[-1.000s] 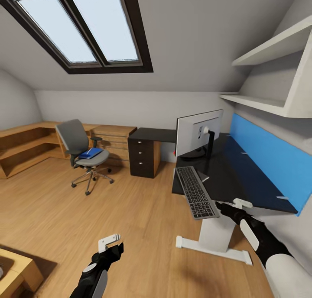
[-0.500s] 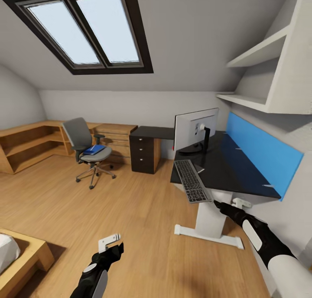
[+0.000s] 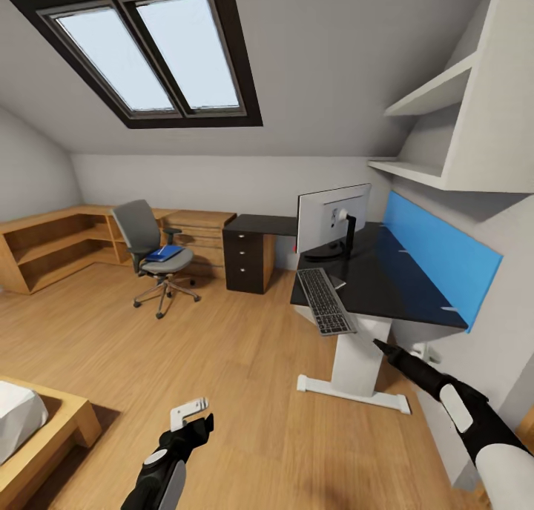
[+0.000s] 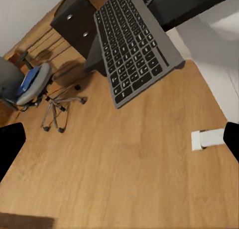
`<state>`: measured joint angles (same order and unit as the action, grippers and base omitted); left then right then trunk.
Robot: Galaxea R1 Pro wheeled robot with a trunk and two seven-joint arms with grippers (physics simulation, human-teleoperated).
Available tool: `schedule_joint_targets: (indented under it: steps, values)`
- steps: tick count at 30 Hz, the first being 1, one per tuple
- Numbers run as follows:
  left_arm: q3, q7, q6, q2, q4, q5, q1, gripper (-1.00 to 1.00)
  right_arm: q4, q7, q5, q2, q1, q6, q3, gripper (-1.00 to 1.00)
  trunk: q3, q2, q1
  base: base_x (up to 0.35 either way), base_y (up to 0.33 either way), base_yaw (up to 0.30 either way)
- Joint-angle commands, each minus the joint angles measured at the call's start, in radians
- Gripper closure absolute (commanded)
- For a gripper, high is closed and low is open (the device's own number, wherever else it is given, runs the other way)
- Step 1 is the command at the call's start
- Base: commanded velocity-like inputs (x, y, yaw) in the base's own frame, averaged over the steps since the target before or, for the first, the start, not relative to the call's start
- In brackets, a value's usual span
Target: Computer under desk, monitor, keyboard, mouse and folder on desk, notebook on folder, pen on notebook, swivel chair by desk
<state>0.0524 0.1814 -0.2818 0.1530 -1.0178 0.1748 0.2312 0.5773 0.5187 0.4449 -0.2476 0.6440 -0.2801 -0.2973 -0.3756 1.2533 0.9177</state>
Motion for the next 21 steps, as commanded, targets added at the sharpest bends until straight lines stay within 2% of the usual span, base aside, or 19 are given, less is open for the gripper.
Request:
schedule_joint_targets:
  steps: [1,2,3,4,5,6,9,10,12,13,16,21]
  values:
    - [0.0,0.004,-0.005,0.001,-0.006,0.011,0.0,-1.0,-0.004,0.013,0.018,0.0,0.001,-0.017,-0.024,-1.0,-0.001,0.001,0.0,-0.011,0.0,0.0]
    - [-0.001,0.004,-0.006,0.002,-0.012,0.011,0.0,-1.0,-0.008,0.02,0.029,0.0,0.001,-0.023,-0.042,-1.0,-0.001,0.001,0.0,-0.009,0.0,0.0]
    - [-0.002,0.004,-0.007,0.003,-0.024,0.012,0.0,-1.0,-0.018,0.03,0.059,0.001,0.0,-0.035,-0.07,-1.0,-0.001,0.001,0.0,-0.005,0.0,0.0]
    - [-0.002,0.004,-0.007,0.003,-0.031,0.013,0.0,-1.0,-0.024,0.033,0.076,0.001,0.0,-0.04,-0.08,-1.0,-0.001,0.001,0.0,-0.004,0.0,0.0]
    - [-0.003,0.004,-0.008,0.006,-0.045,0.013,0.0,-1.0,-0.038,0.036,0.115,0.001,0.0,-0.051,-0.095,-1.0,-0.004,0.008,0.004,-0.003,0.0,0.0]
    - [-0.003,0.004,-0.009,0.007,-0.058,0.014,0.0,-1.0,-0.053,0.035,0.155,0.001,0.0,-0.062,-0.106,-1.0,-0.007,0.015,0.008,-0.002,0.0,0.0]
    - [-0.003,0.004,-0.022,0.009,-0.073,0.015,0.0,-1.0,-0.076,0.025,0.212,0.002,0.0,-0.073,-0.114,-1.0,-0.017,0.036,0.019,-0.001,0.0,0.0]
    - [-0.003,0.004,-0.038,0.01,-0.08,0.015,0.0,-1.0,-0.088,0.02,0.242,0.005,0.0,-0.074,-0.117,-1.0,-0.02,0.043,0.023,0.0,0.0,0.0]
    - [-0.003,0.004,-0.056,0.01,-0.086,0.015,0.0,-1.0,-0.1,0.017,0.263,0.015,0.0,-0.074,-0.119,-1.0,-0.026,0.057,0.031,0.0,0.0,0.0]
    - [-0.003,0.004,-0.072,0.01,-0.09,0.015,0.0,-1.0,-0.11,0.016,0.275,0.033,0.0,-0.071,-0.121,-1.0,-0.029,0.064,0.035,0.0,0.0,0.0]
    - [-0.003,0.004,-0.087,0.01,-0.094,0.015,0.0,-1.0,-0.121,0.018,0.286,0.058,0.0,-0.06,-0.122,-1.0,-0.039,0.085,0.046,0.0,0.0,0.0]
    - [-0.003,0.004,-0.1,0.01,-0.096,0.015,0.0,-1.0,-0.13,0.055,0.293,0.079,0.0,-0.046,-0.123,-1.0,-0.054,0.12,0.065,0.0,0.0,0.0]
